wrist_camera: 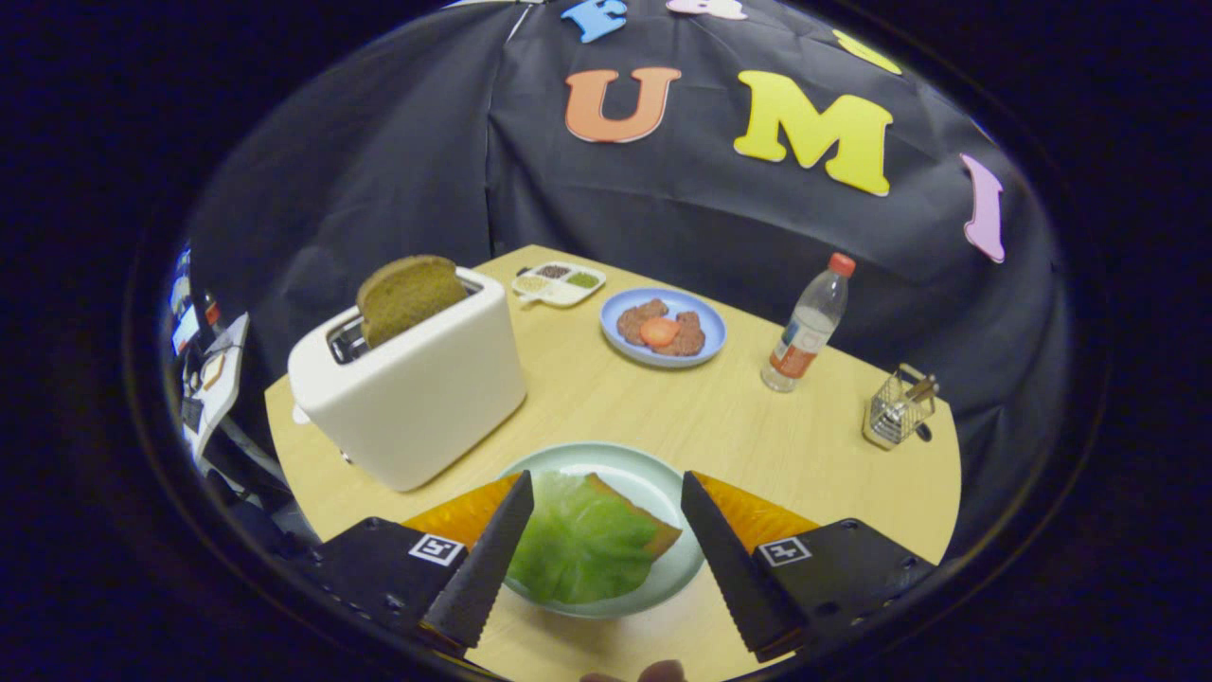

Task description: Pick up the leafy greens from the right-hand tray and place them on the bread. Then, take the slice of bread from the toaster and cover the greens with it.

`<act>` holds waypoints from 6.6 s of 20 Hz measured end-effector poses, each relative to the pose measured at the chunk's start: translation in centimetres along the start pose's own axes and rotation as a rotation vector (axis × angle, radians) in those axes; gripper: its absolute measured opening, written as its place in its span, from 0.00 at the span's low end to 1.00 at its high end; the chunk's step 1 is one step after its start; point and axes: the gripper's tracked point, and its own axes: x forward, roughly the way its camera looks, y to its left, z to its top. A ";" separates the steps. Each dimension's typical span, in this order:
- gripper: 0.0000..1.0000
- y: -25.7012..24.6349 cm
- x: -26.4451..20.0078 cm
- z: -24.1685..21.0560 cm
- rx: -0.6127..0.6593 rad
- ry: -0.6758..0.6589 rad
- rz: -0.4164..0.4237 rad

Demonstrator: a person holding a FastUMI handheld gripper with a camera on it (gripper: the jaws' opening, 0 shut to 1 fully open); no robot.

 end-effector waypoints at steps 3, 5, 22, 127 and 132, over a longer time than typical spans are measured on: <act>0.96 3.0 -3.1 4.3 0.040 -0.064 0.038; 0.95 6.0 -4.5 6.7 0.090 -0.082 0.070; 0.56 17.2 5.5 10.7 0.297 0.082 -0.184; 0.96 -9.0 -32.1 10.7 0.295 -0.615 -0.404; 0.96 -9.3 -32.1 10.6 0.300 -0.614 -0.409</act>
